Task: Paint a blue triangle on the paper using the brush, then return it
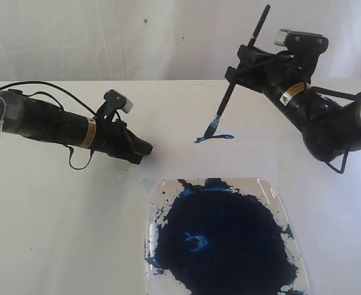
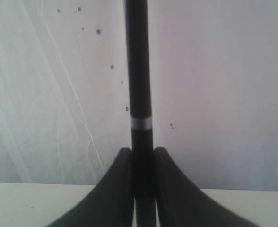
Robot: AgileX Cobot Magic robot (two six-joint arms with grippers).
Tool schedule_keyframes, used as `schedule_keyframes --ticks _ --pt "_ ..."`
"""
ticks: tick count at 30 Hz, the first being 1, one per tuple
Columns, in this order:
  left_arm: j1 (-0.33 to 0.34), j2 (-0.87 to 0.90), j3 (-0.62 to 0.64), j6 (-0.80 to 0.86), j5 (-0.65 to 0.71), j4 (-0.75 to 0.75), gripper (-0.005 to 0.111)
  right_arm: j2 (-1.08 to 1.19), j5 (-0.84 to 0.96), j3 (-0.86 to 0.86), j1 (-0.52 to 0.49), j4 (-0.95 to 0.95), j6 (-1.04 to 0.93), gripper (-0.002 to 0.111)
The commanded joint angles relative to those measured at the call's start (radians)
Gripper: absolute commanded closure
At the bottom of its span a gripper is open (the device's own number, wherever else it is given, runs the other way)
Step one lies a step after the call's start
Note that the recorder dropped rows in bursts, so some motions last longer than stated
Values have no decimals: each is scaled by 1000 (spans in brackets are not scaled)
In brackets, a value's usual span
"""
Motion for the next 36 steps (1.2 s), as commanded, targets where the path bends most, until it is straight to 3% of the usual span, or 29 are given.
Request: schedule_keyframes --ticks 1,36 --pt "-6 3 0 0 12 16 107 -14 23 -1 0 8 -31 108" --pt "-6 3 0 0 14 16 107 -109 183 8 -11 122 -196 108"
